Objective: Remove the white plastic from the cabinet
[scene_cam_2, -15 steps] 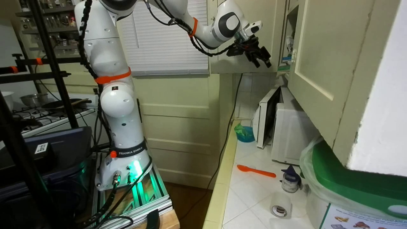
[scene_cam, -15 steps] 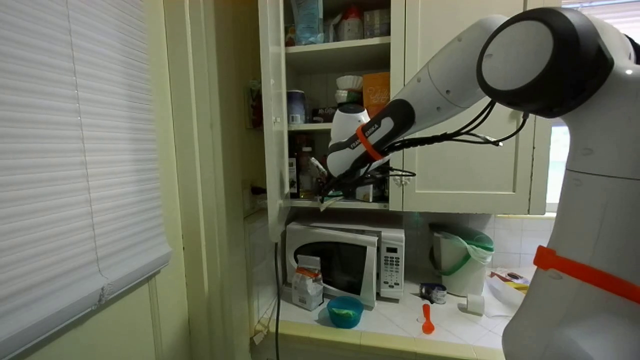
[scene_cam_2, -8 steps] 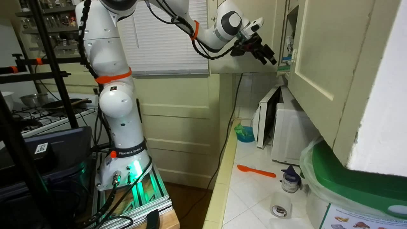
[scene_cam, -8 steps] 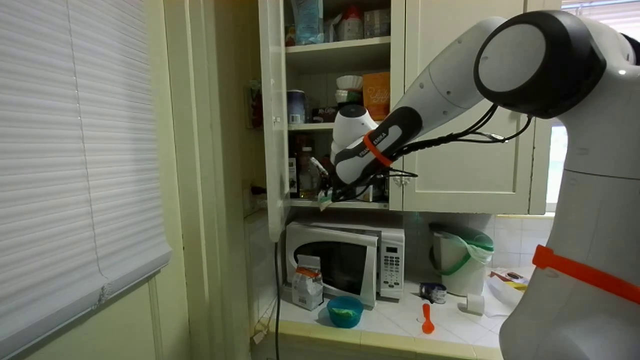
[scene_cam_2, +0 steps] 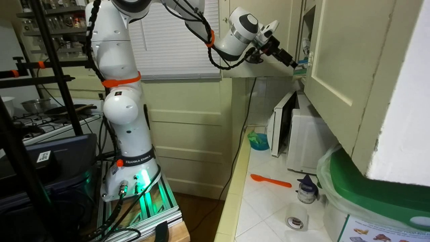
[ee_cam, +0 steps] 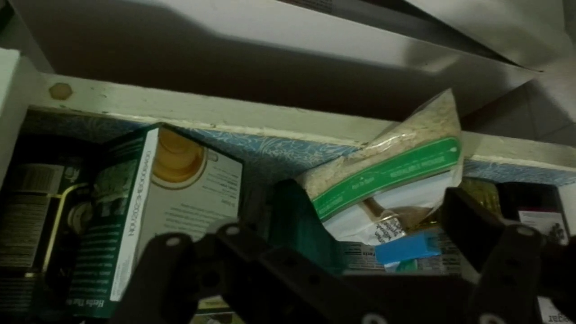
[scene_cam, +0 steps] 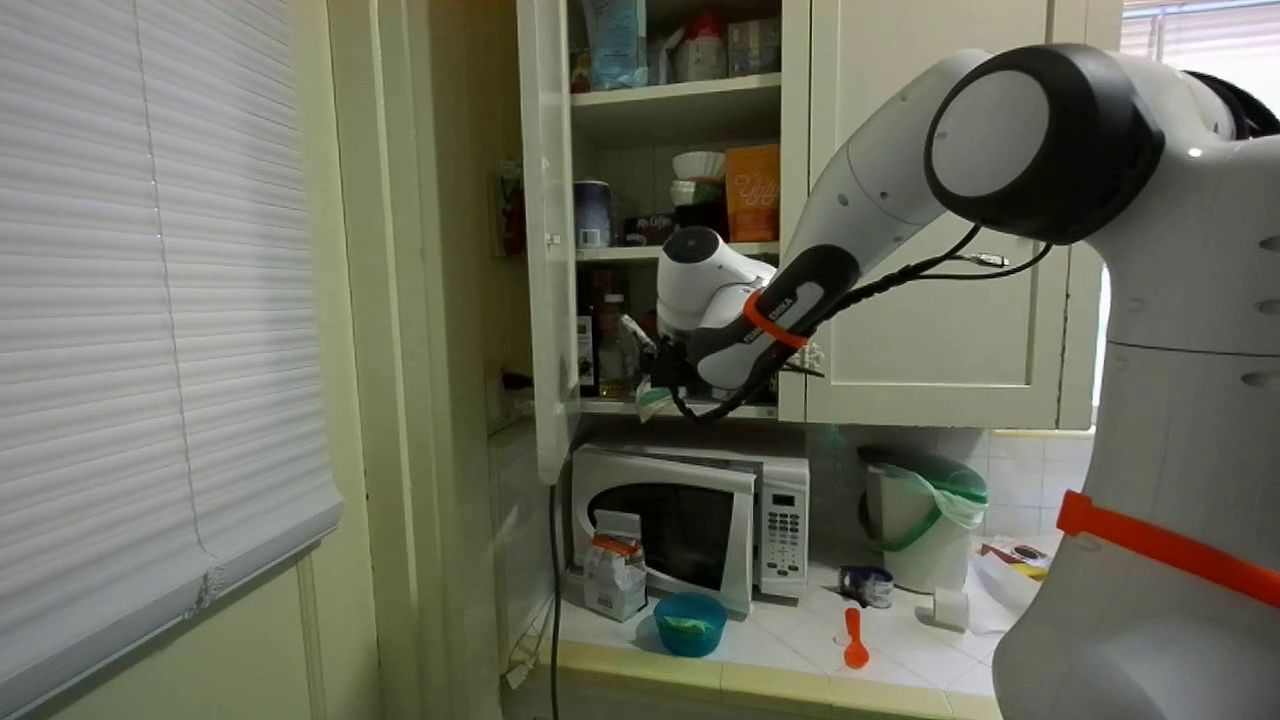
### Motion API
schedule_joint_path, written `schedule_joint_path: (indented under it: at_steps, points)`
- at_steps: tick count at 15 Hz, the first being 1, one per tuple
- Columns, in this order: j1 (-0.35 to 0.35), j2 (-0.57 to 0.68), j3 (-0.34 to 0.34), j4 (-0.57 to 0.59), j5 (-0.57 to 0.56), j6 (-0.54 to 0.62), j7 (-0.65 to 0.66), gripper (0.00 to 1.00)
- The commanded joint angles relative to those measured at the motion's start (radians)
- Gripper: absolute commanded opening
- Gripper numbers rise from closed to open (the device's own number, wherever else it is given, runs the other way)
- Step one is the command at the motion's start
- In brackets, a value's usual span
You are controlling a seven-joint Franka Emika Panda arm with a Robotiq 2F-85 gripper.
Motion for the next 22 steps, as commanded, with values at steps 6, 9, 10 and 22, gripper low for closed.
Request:
schedule_joint_path:
  at_steps: [6,9,10,22]
  points:
    - [0.012,0.083,0.034,0.084,-0.234,-0.071,0.264,1.00]
    - [0.022,0.121,0.044,0.124,-0.279,-0.116,0.288,1.00]
    - [0.026,0.133,0.047,0.137,-0.289,-0.130,0.291,1.00]
    - [0.155,0.276,-0.032,0.293,-0.357,-0.264,0.330,0.69]
